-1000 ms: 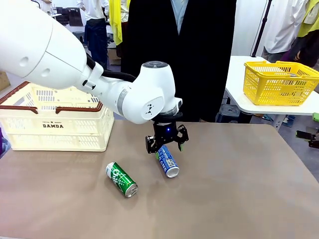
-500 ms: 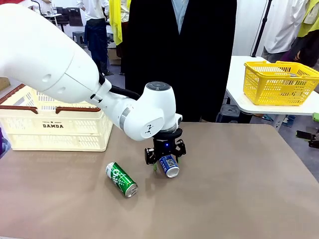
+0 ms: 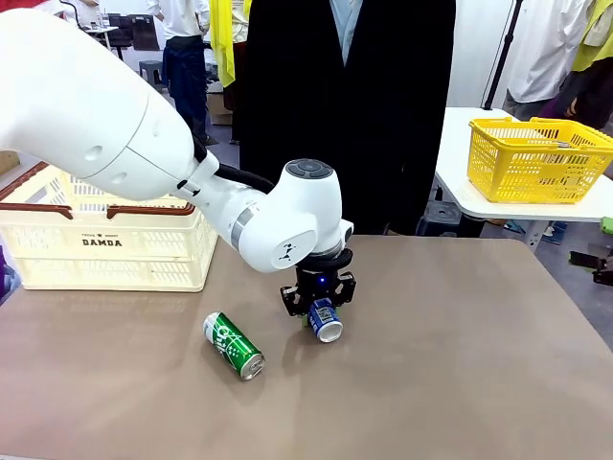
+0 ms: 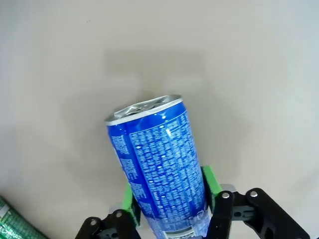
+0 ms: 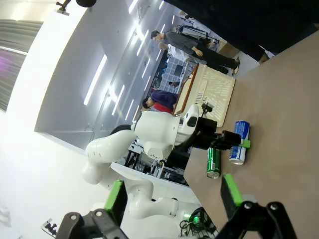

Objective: Place the drinks into the Shopping basket.
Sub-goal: Pick up one drink and place it into the Shopping basket.

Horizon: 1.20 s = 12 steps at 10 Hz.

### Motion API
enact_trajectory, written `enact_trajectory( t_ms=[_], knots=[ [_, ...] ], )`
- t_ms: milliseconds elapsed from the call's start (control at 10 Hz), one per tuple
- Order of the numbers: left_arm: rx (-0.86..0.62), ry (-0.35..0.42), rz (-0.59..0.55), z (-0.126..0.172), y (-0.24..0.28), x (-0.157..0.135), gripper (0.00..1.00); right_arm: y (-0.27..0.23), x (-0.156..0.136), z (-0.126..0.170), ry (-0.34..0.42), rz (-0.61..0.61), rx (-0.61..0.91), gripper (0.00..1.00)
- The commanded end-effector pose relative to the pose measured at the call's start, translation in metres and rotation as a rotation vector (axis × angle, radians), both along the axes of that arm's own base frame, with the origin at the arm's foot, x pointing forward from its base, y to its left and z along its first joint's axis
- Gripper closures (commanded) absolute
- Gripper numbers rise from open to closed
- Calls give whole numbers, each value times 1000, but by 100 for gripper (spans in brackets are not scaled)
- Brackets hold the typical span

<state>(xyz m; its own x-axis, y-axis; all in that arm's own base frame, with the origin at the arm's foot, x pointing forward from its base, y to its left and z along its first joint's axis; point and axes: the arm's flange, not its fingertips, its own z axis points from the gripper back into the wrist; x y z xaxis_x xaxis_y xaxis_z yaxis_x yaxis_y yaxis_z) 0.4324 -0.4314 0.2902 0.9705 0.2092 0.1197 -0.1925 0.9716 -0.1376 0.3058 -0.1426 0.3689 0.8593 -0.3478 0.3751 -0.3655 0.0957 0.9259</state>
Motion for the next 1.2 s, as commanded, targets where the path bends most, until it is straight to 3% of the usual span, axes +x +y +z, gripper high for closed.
enact_trajectory(
  t_ms=[0,300,400,500,600,800,900,1100],
  knots=[
    [26,-29,21,-3,0,-5,100,-1,-2,5,13,8,8,0],
    [22,-45,19,9,6,-6,100,-1,-2,5,13,8,8,0],
    [-13,1,-4,29,13,-8,100,-1,-2,5,13,8,8,0],
    [-41,-20,-31,73,30,-11,100,-1,-2,5,13,8,8,0],
    [-39,-77,-50,142,56,-13,100,-1,-2,5,13,8,8,0],
    [-66,-164,-127,248,111,5,100,-1,-2,5,13,8,8,0],
    [-70,-158,-177,280,145,22,100,-1,-2,5,13,8,8,0],
    [24,-172,-45,312,229,55,100,-1,-2,5,13,8,8,0]
  ],
)
